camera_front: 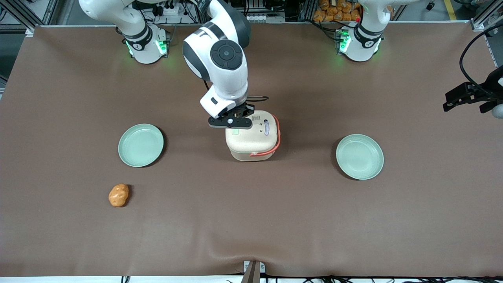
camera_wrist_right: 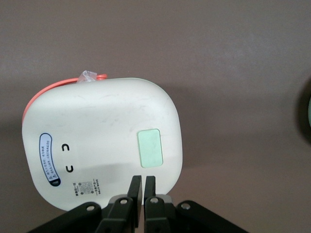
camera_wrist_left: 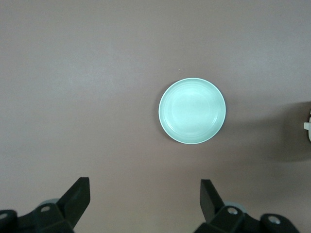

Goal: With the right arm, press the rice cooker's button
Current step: 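Press the right gripper fingertips down on the green button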

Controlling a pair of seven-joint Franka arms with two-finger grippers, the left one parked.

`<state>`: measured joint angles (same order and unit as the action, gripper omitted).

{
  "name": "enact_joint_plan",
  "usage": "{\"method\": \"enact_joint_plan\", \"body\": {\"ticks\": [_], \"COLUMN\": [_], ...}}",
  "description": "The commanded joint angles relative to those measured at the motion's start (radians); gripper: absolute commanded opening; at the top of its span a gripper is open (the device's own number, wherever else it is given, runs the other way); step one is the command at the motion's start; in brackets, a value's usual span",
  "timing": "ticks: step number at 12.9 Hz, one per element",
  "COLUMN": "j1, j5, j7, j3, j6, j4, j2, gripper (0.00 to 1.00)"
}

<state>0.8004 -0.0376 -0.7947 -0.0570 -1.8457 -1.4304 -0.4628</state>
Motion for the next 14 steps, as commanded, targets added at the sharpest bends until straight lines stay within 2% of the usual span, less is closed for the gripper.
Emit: {"method": "enact_joint_plan", "body": {"ticks": [1, 14], "j1": [0.008, 0.006], "j5": [0.015, 0.016], "j7": [-0.018, -0.018], "j3": [-0.007, -0.011], "j6": [-0.009, -0.081], "j4": [0.010, -0.033], "j2": [-0.007, -0.008], "gripper": [0.09, 0.09]}}
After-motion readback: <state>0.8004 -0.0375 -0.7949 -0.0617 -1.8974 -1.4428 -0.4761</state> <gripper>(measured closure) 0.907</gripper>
